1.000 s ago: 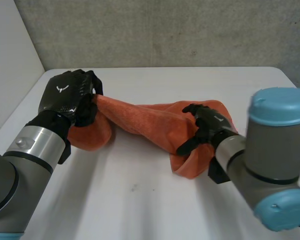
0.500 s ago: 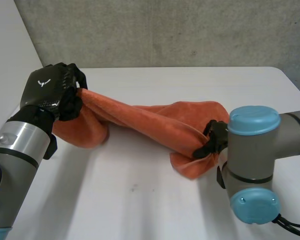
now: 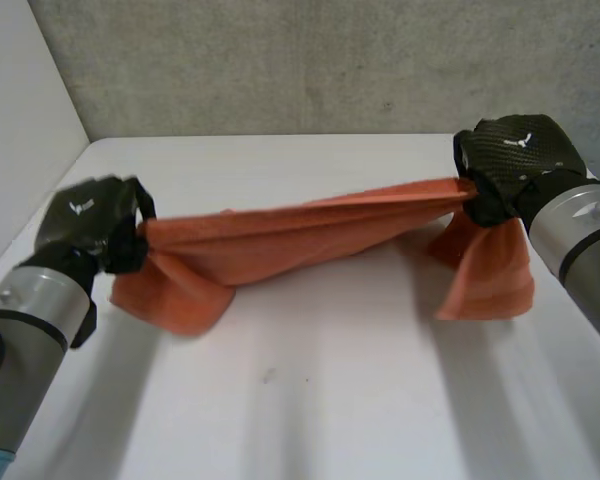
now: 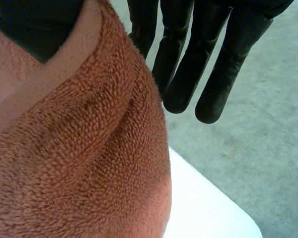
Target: Fold the laundry
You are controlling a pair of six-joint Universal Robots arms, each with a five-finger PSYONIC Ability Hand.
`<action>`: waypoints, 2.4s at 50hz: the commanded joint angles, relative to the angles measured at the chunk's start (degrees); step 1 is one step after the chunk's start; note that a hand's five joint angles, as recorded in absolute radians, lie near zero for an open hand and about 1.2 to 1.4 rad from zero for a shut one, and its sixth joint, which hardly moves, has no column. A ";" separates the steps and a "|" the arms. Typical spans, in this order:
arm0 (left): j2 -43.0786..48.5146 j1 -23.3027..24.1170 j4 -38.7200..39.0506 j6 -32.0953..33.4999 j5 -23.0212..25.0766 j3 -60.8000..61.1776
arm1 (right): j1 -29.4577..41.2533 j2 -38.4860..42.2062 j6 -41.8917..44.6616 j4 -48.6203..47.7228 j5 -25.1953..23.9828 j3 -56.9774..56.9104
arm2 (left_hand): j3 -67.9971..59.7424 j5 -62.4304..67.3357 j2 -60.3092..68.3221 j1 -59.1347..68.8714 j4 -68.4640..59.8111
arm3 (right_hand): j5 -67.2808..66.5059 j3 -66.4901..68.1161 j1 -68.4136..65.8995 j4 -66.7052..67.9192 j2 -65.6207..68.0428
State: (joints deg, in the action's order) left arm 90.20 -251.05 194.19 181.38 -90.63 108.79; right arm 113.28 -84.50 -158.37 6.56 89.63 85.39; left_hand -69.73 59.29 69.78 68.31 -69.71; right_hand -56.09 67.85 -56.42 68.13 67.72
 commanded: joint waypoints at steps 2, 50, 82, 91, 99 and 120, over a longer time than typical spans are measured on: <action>12.17 0.21 -2.59 2.57 0.10 -0.16 | 0.36 9.59 15.95 22.16 -0.60 -3.48 | -10.27 10.71 10.22 11.69 -10.29 | -13.91 12.15 -23.58 11.87 12.28; 8.68 -0.14 23.34 5.83 0.54 -0.09 | -3.68 22.26 17.83 7.07 -13.00 -14.74 | -10.27 10.71 10.22 11.69 -10.29 | -11.14 9.38 -20.81 9.10 9.51; 10.97 -1.11 22.81 5.57 0.46 2.56 | -14.93 11.99 -22.51 -8.83 -2.97 17.69 | -10.27 10.71 10.22 11.69 -10.29 | 20.22 -21.98 10.55 -22.25 -21.84; 10.97 -1.02 21.49 5.65 0.46 2.56 | -17.12 11.64 -21.90 -15.08 -7.97 21.83 | -10.27 10.71 10.22 11.69 -10.29 | -13.91 12.15 -23.58 11.87 12.28; 4.46 -1.11 13.49 5.57 0.37 1.95 | -19.59 -3.54 -13.92 -10.97 -11.32 16.58 | -10.27 10.71 10.22 11.69 -10.29 | -13.91 12.15 -23.58 11.87 12.28; -7.61 -4.70 -11.64 6.44 1.07 -8.16 | -18.37 0.19 25.90 23.06 -11.85 -6.56 | -10.27 10.71 10.22 11.69 -10.29 | -13.91 12.15 -23.58 11.87 12.28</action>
State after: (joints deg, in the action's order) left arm 76.45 -252.99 186.48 187.59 -90.00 101.33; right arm 93.10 -94.34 -141.39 26.11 76.55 80.49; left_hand -69.76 59.56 69.80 69.13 -69.73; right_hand -56.43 67.90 -56.27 68.33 67.79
